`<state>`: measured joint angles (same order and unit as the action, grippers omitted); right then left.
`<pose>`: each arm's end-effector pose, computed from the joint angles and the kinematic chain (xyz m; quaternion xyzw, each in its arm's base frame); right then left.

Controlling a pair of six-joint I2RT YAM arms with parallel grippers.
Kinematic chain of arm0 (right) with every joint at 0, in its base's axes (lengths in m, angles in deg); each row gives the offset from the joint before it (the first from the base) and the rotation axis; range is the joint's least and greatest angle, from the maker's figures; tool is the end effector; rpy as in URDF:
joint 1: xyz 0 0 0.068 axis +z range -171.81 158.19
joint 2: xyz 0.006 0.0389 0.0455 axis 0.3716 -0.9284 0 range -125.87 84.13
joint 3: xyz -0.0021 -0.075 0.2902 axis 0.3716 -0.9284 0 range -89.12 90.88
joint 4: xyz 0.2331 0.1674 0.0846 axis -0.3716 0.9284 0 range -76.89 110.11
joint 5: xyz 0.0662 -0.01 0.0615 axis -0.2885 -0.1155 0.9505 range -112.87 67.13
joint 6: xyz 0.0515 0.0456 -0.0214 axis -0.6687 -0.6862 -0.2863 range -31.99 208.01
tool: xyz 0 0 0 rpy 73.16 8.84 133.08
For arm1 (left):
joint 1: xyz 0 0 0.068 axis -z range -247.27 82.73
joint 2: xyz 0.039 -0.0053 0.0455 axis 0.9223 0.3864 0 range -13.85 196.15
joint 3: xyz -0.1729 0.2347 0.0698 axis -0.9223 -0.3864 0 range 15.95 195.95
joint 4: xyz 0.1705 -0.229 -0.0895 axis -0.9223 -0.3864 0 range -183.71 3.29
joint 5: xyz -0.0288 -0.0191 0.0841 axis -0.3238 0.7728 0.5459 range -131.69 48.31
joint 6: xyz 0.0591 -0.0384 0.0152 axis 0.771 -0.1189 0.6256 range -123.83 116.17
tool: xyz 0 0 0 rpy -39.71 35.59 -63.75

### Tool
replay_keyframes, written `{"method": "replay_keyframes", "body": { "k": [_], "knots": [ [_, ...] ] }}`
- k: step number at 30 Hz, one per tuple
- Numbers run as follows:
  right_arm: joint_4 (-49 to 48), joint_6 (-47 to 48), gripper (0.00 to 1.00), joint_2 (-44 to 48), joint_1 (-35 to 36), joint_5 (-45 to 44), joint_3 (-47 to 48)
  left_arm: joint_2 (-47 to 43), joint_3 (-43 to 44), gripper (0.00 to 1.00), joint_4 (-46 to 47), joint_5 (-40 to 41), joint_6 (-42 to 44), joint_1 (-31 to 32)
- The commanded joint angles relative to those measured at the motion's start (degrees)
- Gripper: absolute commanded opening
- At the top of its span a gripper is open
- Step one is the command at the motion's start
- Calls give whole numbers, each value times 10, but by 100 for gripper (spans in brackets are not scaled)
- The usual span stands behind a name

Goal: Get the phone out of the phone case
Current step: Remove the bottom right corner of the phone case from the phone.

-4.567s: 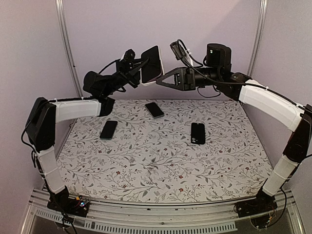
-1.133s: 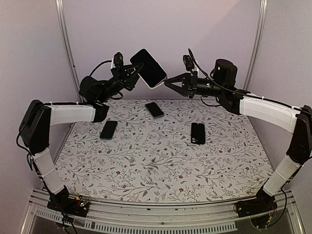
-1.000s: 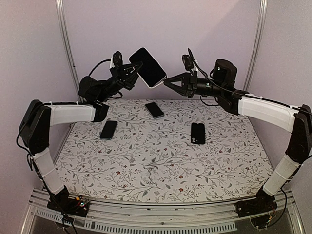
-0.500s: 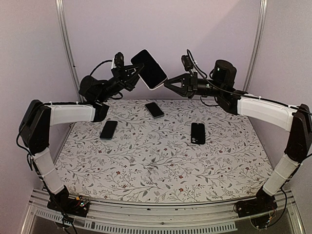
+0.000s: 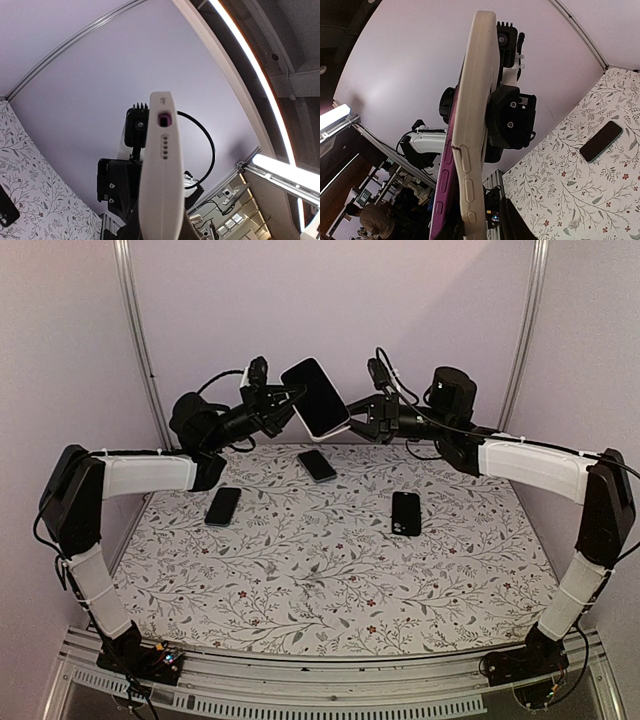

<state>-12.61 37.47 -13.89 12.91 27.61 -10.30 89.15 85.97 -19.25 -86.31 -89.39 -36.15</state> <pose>0.3525 0.3002 0.3781 -0.2323 0.6403 0.6660 0.3043 0.3664 -0.2701 0.3590 0.1016 0.5368 -0.7896 0.2793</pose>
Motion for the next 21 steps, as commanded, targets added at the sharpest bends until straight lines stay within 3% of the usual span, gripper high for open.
{"method": "replay_keyframes", "body": {
  "k": [1, 6, 10, 14, 21],
  "knots": [
    [-27, -11, 19, -40, -9, -73, 35, -9, 5, 0, -44, -166, 23, 70],
    [-22, -3, 9, -40, -8, -79, 27, -12, 7, 11, -129, -158, 81, 61],
    [-12, 9, 2, -36, -9, -93, 10, -26, 9, 31, -222, -144, 149, 46],
    [6, 29, 0, -29, -9, -120, -9, -40, 15, 50, -325, -121, 226, 32],
    [52, 58, 0, -25, -9, -158, -16, -67, 29, 68, -486, -58, 356, 13]
  ]
}}
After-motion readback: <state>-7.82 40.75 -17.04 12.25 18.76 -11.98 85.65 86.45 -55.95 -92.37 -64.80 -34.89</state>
